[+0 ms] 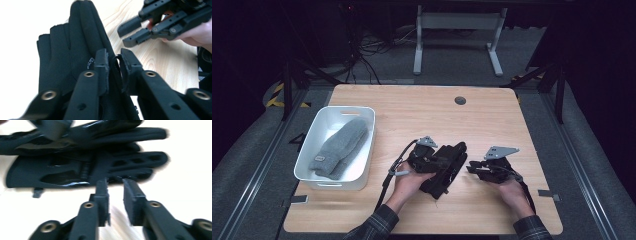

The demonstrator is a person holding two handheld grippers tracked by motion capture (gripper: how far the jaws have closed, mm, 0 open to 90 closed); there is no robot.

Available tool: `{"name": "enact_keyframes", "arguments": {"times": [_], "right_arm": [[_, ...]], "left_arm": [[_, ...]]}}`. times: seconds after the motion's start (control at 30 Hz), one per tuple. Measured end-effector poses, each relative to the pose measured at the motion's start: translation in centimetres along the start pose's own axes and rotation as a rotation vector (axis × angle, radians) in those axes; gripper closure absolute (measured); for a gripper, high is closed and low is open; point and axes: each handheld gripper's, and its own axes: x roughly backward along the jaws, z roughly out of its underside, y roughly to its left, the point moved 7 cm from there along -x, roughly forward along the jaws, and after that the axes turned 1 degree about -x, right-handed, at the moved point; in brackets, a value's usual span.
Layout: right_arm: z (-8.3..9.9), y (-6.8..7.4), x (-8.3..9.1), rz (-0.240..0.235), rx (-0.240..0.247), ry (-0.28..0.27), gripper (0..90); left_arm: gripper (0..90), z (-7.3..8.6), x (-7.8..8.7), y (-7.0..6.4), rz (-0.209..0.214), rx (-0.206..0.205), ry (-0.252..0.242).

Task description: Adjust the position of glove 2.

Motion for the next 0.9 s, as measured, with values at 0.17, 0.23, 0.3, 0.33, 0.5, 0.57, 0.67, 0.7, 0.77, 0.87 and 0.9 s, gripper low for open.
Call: {"name": "enact_keyframes", "arguments": {"times": [0.17,0.23,0.3,0.33,0.5,0.57,0.67,0.7,0.77,0.87,0.9], "right_arm": [[0.6,-2.0,1.0,0.063,-0.039,-0.014,56.2],[1.0,-2.9,1.4,0.09,-0.064,-0.014,49.8],[1.2,-3.5,1.5,0.121,-0.081,-0.016,42.3],[1.3,-3.8,1.5,0.127,-0.091,-0.015,39.3],[1.9,-5.1,1.4,0.186,-0.125,-0.002,28.9],[1.9,-5.3,1.4,0.197,-0.131,-0.007,27.0],[2.0,-5.5,1.3,0.219,-0.124,-0.002,23.6],[2.1,-5.6,1.3,0.226,-0.123,0.001,23.0],[2.1,-5.7,1.2,0.248,-0.122,0.003,22.0],[2.4,-5.9,0.8,0.281,-0.11,0.023,22.2],[2.5,-5.8,0.7,0.28,-0.109,0.031,22.2]], "left_arm": [[79.2,-0.1,0.7,-0.2,0.001,-0.017,0.0],[86.3,0.2,1.0,-0.4,-0.002,-0.022,0.008],[89.5,0.5,1.2,-0.5,-0.001,-0.031,0.024],[89.7,0.8,1.3,-0.6,-0.001,-0.035,0.033],[89.8,1.7,1.4,-1.3,0.009,-0.048,0.063],[89.8,2.1,1.2,-1.7,0.019,-0.051,0.073],[89.8,2.8,0.5,-2.2,0.033,-0.057,0.102],[89.8,3.0,0.2,-2.3,0.037,-0.059,0.113],[89.7,3.4,-0.4,-2.5,0.038,-0.064,0.135],[89.8,4.1,-1.3,-2.4,0.031,-0.067,0.17],[89.8,4.3,-1.5,-2.3,0.026,-0.068,0.18]]}}
